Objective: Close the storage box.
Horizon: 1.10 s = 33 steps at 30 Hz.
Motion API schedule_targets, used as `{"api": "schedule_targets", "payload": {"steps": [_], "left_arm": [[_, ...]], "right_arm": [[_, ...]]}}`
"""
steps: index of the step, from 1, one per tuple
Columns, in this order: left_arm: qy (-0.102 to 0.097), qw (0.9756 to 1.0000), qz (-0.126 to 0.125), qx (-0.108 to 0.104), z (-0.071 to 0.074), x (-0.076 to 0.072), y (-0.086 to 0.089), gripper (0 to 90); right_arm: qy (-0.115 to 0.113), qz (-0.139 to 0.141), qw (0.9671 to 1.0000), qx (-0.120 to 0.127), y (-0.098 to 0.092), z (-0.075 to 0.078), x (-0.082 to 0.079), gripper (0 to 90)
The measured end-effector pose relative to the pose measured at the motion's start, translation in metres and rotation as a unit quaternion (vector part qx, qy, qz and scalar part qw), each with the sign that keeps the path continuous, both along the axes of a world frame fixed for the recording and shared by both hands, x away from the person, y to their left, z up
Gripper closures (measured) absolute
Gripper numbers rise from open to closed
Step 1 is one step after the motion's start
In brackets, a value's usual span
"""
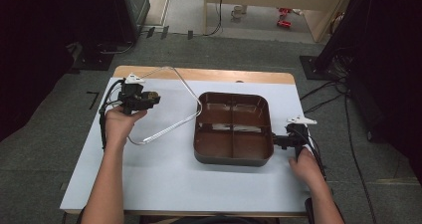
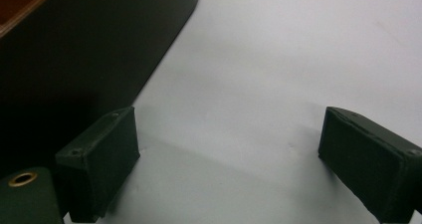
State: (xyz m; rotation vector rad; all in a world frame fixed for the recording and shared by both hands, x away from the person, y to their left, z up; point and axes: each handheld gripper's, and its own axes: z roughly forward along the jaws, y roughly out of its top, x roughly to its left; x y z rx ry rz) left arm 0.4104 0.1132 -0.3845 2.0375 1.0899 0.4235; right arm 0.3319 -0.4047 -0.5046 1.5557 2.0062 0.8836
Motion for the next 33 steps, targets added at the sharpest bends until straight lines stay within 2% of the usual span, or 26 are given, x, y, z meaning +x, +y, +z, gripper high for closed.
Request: {"api": "schedule_targets", "payload": {"steps": [7,10,15,16,20,23,27,33], "left_arm": [[-0.005,0.9997,-0.024,0.001,0.006,-0.005,-0.02,59.7],[-0.003,0.9992,-0.04,-0.006,0.005,-0.005,-0.028,59.7],[-0.002,0.9975,-0.066,-0.022,0.003,-0.007,-0.041,59.7],[-0.003,0.9969,-0.076,-0.022,0.002,-0.008,-0.048,59.7],[-0.005,0.9959,-0.088,-0.021,0.001,-0.01,-0.057,59.7],[-0.005,0.9944,-0.102,-0.024,0.001,-0.011,-0.066,59.7],[-0.001,0.9913,-0.128,-0.032,0.001,-0.014,-0.078,59.7],[-0.002,0.988,-0.153,-0.021,-0.001,-0.014,-0.099,59.8]], "right_arm": [[0.0,0.0,1.0,0.0,0.0,0.0,0.0,8.3],[0.0,0.0,1.0,0.0,0.0,0.0,0.0,8.3],[0.0,0.0,1.0,0.0,0.0,0.0,0.0,8.3],[0.0,0.0,1.0,0.0,0.0,0.0,0.0,8.3],[0.0,0.001,1.0,-0.001,0.0,0.0,0.0,8.3],[0.0,0.0,1.0,0.0,0.0,0.0,0.0,8.3],[0.0,0.001,1.0,-0.001,0.0,0.0,0.0,8.3],[-0.001,0.001,1.0,-0.001,0.0,0.0,0.0,8.3]]}}
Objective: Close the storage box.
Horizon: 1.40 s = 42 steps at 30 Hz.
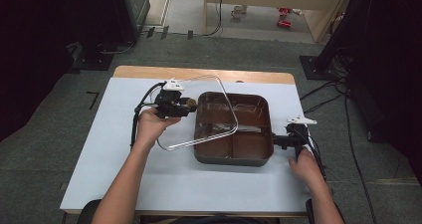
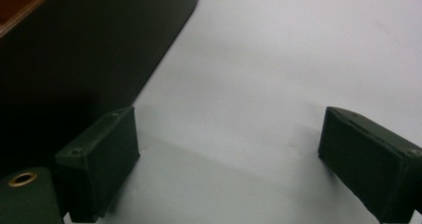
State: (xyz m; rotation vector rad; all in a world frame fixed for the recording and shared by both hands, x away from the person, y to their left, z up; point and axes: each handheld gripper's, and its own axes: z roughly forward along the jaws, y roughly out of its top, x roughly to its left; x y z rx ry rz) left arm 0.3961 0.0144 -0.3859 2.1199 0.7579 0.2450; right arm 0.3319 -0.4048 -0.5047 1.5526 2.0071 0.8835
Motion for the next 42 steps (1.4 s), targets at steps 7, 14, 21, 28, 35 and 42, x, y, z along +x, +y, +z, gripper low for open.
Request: {"api": "schedule_targets", "payload": {"steps": [7,14,21,28,35,42], "left_arm": [[-0.001,0.9996,-0.027,0.006,-0.003,0.002,-0.021,59.8],[-0.001,0.9987,-0.05,0.002,-0.006,0.005,-0.043,59.8],[-0.004,0.9966,-0.081,0.015,-0.008,0.006,-0.069,59.8],[0.005,0.993,-0.116,0.02,-0.016,0.006,-0.092,59.8],[0.024,0.9883,-0.145,0.04,-0.028,0.005,-0.115,59.8],[0.021,0.9854,-0.162,0.046,-0.034,0.008,-0.126,59.7]], "right_arm": [[0.0,0.0,1.0,0.0,0.0,0.0,0.0,8.3],[0.0,0.0,1.0,0.0,0.0,0.0,0.0,8.3],[0.0,-0.001,1.0,0.001,0.0,0.0,0.0,8.3],[0.0,-0.001,1.0,0.001,0.0,0.0,0.0,8.3],[0.0,0.0,1.0,0.0,0.0,0.0,0.0,8.3],[0.0,0.0,1.0,0.0,0.0,0.0,0.0,8.4]]}}
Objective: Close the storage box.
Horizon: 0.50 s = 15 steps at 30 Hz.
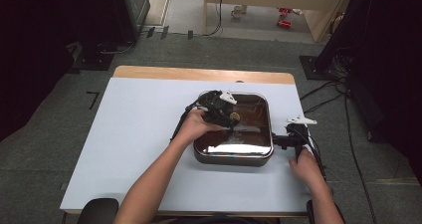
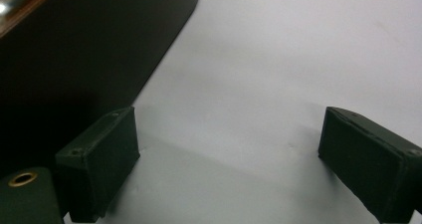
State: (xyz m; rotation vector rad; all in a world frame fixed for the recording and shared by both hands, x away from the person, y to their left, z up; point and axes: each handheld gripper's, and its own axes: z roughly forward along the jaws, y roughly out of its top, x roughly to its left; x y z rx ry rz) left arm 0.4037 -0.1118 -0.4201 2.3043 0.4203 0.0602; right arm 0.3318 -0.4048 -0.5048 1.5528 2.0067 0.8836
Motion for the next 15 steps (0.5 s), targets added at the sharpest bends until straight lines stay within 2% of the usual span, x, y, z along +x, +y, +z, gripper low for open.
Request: {"api": "schedule_targets", "payload": {"steps": [8,11,13,15], "left_arm": [[0.018,0.9997,-0.01,0.011,0.0006,0.0025,0.0009,59.7],[0.038,0.9992,-0.007,-0.001,-0.0011,0.0049,0.0019,59.6],[0.03,0.9995,-0.004,0.003,-0.001,0.0029,0.001,59.1],[0.033,0.9994,-0.003,0.0,-0.0011,0.0026,0.0011,57.3]], "right_arm": [[0.0,0.0,1.0,0.0,0.0001,0.0001,0.0,8.4],[0.001,0.0,1.0,0.0,0.0001,0.0001,0.0,8.4],[0.001,-0.001,1.0,0.0,0.0001,0.0001,0.0,8.3],[0.001,-0.001,1.0,0.0,0.0001,0.0001,0.0,8.3]]}}
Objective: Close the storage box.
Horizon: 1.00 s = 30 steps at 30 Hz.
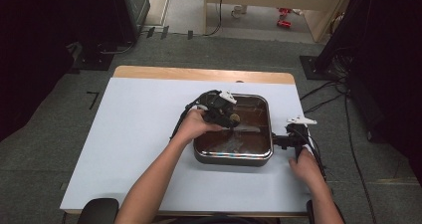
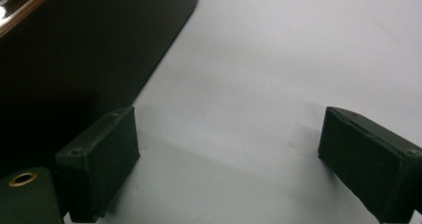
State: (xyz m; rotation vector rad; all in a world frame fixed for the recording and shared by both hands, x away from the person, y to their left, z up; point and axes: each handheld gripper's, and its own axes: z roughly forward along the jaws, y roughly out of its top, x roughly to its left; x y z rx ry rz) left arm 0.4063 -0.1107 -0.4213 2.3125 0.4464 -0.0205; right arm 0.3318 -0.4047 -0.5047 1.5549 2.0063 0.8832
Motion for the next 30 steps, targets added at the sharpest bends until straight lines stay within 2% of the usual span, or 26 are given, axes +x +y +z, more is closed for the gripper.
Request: {"api": "schedule_targets", "payload": {"steps": [2,6,10,12,14,18,22,30], "left_arm": [[0.007,1.0,0.003,-0.002,0.0,0.001,0.0,52.0],[0.004,1.0,0.007,-0.005,0.003,0.0,0.001,42.4],[-0.025,0.9994,0.025,-0.003,0.011,-0.005,0.006,39.8],[-0.032,0.999,0.031,-0.01,0.015,-0.007,0.01,39.0],[-0.036,0.9983,0.039,-0.023,0.018,-0.009,0.017,38.4],[-0.03,0.9973,0.054,-0.04,0.021,-0.012,0.032,37.4],[-0.024,0.9961,0.071,-0.046,0.025,-0.017,0.048,34.9],[-0.033,0.9918,0.112,-0.054,0.024,-0.027,0.08,31.5]], "right_arm": [[0.0,0.0,1.0,0.0,0.0,0.0,0.0,8.3],[0.0,0.0,1.0,0.0,0.0,0.0,0.0,8.3],[0.0,0.0,1.0,0.0,0.0,0.0,0.0,8.4],[-0.001,0.0,1.0,0.0,0.0,0.0,0.0,8.3],[-0.001,-0.001,1.0,0.001,0.0,0.0,0.0,8.4],[-0.001,0.0,1.0,0.001,0.0,0.0,0.0,8.3],[-0.001,0.0,1.0,0.001,0.0,0.0,0.0,8.3],[-0.001,0.0,1.0,0.001,0.0,0.0,0.0,8.3]]}}
